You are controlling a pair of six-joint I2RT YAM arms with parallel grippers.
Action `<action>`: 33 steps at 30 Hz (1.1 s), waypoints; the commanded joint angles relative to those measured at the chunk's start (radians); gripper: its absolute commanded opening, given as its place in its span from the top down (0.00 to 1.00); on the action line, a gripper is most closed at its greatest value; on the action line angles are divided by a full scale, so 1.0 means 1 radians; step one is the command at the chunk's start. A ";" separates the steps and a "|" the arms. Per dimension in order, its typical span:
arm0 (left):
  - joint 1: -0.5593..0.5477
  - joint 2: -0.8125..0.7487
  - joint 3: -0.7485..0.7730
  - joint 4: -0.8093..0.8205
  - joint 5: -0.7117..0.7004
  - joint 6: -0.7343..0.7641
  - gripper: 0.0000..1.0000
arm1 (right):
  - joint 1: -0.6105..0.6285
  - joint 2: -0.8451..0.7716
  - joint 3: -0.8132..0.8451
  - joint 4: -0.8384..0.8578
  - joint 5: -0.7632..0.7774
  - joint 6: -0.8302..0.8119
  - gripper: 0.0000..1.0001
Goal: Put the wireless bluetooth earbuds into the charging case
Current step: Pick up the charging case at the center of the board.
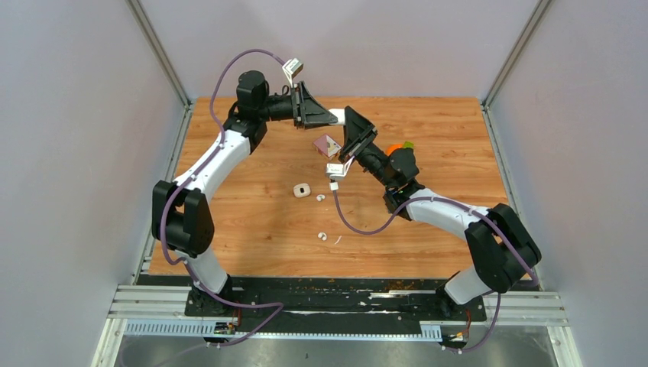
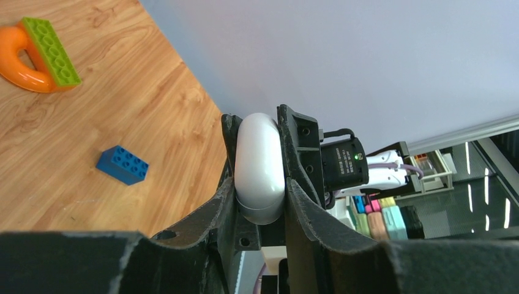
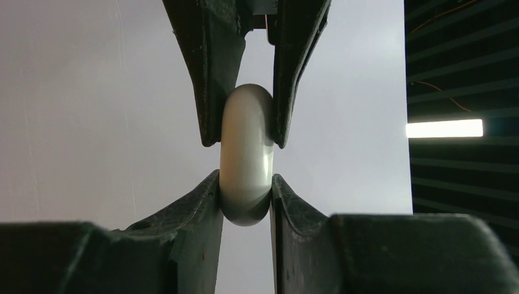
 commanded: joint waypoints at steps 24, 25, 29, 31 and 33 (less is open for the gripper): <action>0.070 -0.091 -0.179 0.086 0.024 0.321 1.00 | -0.077 -0.423 0.189 -1.175 -0.116 0.764 0.12; 0.070 -0.116 -0.213 0.083 0.023 0.394 1.00 | -0.088 -0.436 0.222 -1.268 -0.179 0.829 0.12; 0.063 -0.235 -0.351 0.089 0.002 0.725 1.00 | -0.116 -0.402 0.393 -1.589 -0.398 0.938 0.20; 0.053 -0.284 -0.408 0.096 -0.002 0.842 1.00 | -0.139 -0.339 0.531 -1.746 -0.521 0.935 0.26; 0.038 -0.330 -0.460 0.084 -0.007 0.955 1.00 | -0.139 -0.249 0.653 -1.870 -0.579 0.939 0.32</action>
